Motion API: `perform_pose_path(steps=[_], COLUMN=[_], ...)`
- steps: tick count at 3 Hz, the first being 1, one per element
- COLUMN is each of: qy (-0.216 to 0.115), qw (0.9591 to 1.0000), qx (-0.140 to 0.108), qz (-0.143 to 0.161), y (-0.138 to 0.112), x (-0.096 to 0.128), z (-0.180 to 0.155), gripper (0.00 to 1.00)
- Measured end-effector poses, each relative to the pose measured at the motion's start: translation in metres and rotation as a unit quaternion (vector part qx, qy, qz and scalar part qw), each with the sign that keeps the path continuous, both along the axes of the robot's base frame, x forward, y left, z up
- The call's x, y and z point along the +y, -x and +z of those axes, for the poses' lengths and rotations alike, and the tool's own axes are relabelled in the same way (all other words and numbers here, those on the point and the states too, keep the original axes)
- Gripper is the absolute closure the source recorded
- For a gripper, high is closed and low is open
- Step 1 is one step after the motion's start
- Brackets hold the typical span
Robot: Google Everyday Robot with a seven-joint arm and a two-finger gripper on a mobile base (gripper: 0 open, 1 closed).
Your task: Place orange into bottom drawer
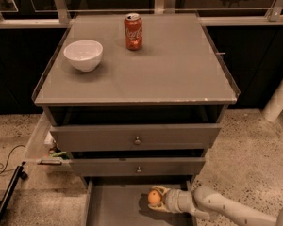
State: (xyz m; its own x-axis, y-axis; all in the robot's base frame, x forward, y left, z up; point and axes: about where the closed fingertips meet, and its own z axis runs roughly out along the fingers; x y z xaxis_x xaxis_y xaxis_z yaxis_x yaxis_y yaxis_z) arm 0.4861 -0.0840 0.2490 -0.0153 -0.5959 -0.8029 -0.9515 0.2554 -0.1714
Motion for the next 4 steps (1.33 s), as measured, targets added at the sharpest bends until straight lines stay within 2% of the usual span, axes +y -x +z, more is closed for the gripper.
perform_pose_path(steps=[1, 2, 4], qy=[-0.001, -0.003, -0.024], qw=[1.0, 0.9999, 0.9987], qx=[0.0, 0.013, 0.044], qz=[-0.001, -0.004, -0.013], y=[-0.003, -0.002, -0.002], x=[-0.001, 0.003, 0.016], z=[0.0, -0.01, -0.07], gripper=[1.0, 1.0, 1.0])
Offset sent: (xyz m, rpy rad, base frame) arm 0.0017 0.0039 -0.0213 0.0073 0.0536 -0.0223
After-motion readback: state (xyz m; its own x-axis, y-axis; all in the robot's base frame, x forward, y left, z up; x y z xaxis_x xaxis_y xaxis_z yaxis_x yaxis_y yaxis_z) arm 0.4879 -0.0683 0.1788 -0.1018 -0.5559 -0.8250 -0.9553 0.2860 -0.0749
